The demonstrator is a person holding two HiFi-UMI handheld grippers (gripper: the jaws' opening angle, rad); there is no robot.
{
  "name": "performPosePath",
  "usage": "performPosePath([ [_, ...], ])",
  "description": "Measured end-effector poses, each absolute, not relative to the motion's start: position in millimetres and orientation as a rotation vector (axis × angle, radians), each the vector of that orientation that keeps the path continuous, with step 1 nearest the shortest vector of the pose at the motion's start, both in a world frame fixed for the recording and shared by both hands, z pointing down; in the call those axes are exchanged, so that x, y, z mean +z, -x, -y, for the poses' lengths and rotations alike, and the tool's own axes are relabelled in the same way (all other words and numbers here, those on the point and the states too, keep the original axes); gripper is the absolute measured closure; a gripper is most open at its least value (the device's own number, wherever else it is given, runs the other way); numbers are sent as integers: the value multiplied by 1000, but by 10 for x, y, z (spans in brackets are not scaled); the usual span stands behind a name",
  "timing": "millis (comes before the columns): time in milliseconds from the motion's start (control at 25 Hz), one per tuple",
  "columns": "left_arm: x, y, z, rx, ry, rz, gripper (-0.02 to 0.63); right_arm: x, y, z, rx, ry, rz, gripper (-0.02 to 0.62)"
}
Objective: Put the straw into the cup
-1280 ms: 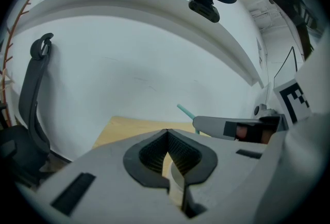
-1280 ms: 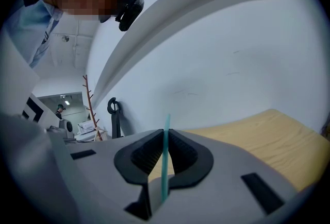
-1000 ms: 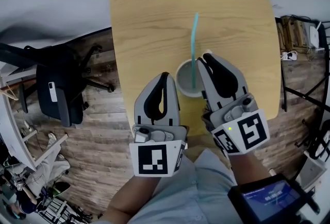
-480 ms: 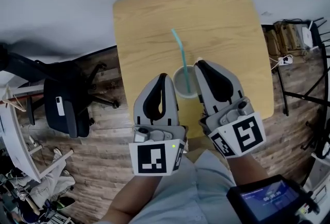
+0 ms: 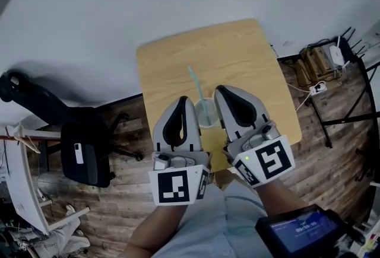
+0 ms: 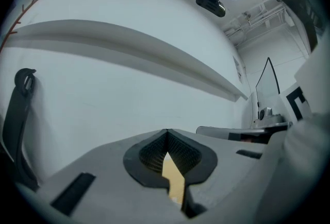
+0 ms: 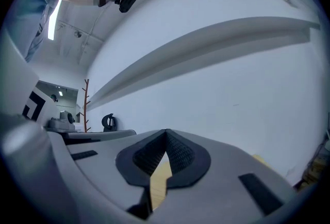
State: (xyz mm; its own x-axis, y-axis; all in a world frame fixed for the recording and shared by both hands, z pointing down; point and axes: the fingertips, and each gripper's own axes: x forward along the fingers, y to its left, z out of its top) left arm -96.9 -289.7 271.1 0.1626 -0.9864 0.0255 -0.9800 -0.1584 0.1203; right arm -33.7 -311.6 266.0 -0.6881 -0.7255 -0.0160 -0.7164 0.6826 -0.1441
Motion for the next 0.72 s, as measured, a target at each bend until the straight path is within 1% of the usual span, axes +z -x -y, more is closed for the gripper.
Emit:
performPosePath([
  [320,2276,831,2782,-147,-2395,1989,607,2265,269,2952,-85,1201,-2776,597],
  [720,2143,829,2702,-156,-2432,1997,607,2107,272,2858,-54,1189,-2751,597],
])
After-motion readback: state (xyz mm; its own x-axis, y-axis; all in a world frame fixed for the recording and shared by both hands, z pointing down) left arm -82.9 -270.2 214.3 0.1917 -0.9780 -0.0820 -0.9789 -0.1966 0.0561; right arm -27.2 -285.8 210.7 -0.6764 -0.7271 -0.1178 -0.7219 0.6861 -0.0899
